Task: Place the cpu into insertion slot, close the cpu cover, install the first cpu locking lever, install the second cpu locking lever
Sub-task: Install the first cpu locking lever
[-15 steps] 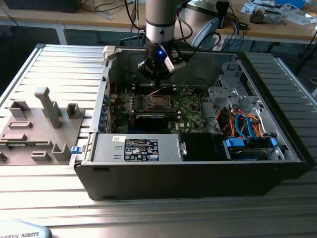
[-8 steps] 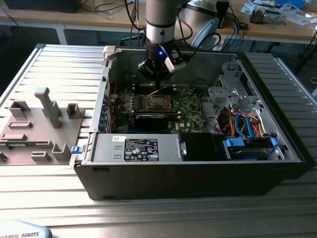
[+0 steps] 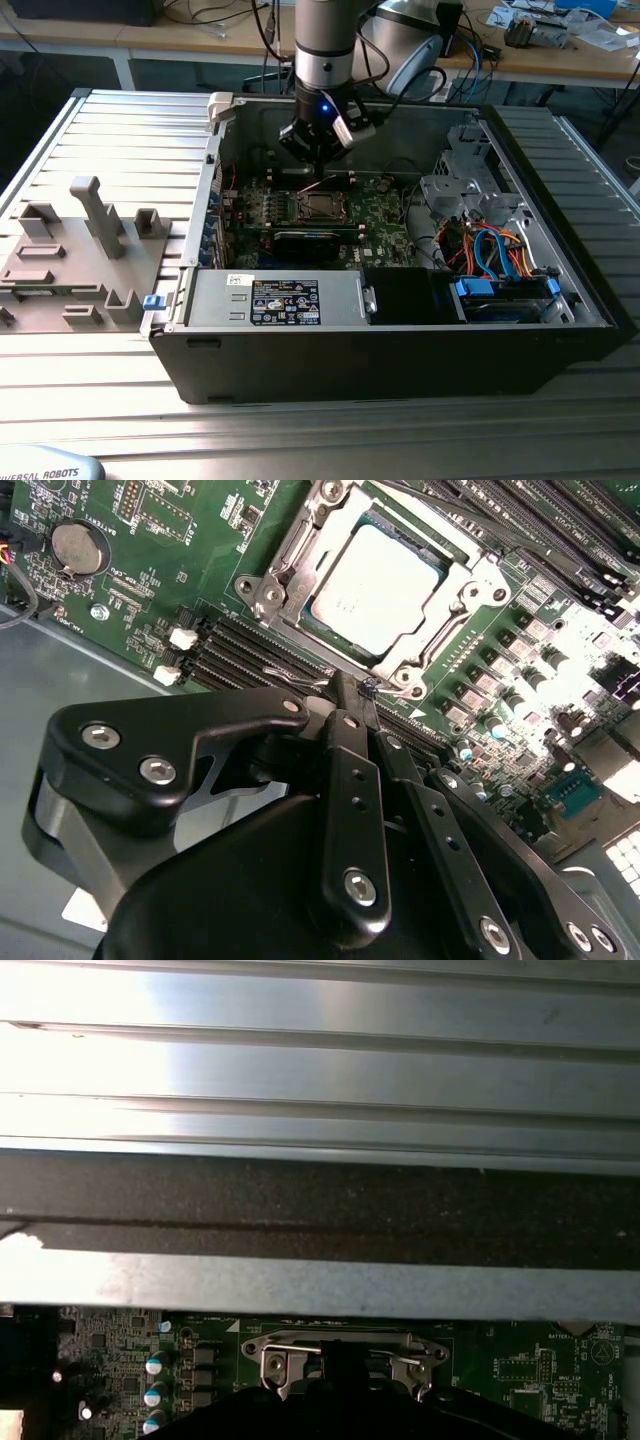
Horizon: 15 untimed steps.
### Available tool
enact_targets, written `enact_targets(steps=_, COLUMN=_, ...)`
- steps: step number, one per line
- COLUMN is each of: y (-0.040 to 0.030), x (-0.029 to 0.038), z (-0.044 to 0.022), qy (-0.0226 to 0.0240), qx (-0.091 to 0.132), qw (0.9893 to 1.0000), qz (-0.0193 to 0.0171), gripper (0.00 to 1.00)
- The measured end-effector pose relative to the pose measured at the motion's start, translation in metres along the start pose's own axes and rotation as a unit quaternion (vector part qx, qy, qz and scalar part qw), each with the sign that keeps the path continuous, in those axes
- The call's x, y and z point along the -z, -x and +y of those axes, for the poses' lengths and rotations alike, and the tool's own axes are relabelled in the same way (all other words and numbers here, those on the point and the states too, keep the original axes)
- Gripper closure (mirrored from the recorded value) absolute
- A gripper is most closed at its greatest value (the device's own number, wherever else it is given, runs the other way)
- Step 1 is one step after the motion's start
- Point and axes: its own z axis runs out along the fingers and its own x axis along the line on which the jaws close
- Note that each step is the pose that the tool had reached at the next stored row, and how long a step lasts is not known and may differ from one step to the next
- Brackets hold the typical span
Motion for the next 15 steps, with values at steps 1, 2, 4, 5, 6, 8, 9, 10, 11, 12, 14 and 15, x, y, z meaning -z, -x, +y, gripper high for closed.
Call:
enact_targets(steps=1, y=0.0001, x=-0.0001, z=0.0, qy=0.0, qx=0.0, qw=1.0, qz=0.0, gripper=0.89)
enact_targets(steps=2, y=0.0002, x=-0.0003, z=0.0, qy=0.0, qx=0.0, qw=1.0, qz=0.0, gripper=0.89)
enact_targets(steps=4, y=0.0006, x=-0.0006, z=0.0, qy=0.0, qx=0.0, qw=1.0, qz=0.0, gripper=0.89)
enact_targets(steps=5, y=0.0007, x=-0.0007, z=0.0, qy=0.0, qx=0.0, qw=1.0, qz=0.0, gripper=0.89)
enact_targets(steps=6, y=0.0008, x=-0.0009, z=-0.0001, qy=0.0, qx=0.0, qw=1.0, qz=0.0, gripper=0.89)
enact_targets(steps=8, y=0.0012, x=-0.0011, z=-0.0001, qy=0.0, qx=0.0, qw=1.0, qz=0.0, gripper=0.89)
enact_targets(steps=9, y=0.0013, x=-0.0012, z=-0.0001, qy=0.0, qx=0.0, qw=1.0, qz=0.0, gripper=0.89)
enact_targets(steps=10, y=0.0014, x=-0.0014, z=-0.0001, qy=0.0, qx=0.0, qw=1.0, qz=0.0, gripper=0.89)
enact_targets(steps=11, y=0.0014, x=-0.0015, z=-0.0001, qy=0.0, qx=0.0, qw=1.0, qz=0.0, gripper=0.89)
enact_targets(steps=12, y=0.0016, x=-0.0019, z=-0.0001, qy=0.0, qx=0.0, qw=1.0, qz=0.0, gripper=0.89)
enact_targets(steps=14, y=0.0016, x=-0.0025, z=-0.0001, qy=0.0, qx=0.0, qw=1.0, qz=0.0, gripper=0.89)
enact_targets(steps=15, y=0.0016, x=-0.0026, z=-0.0001, qy=0.0, qx=0.0, qw=1.0, qz=0.0, gripper=0.89)
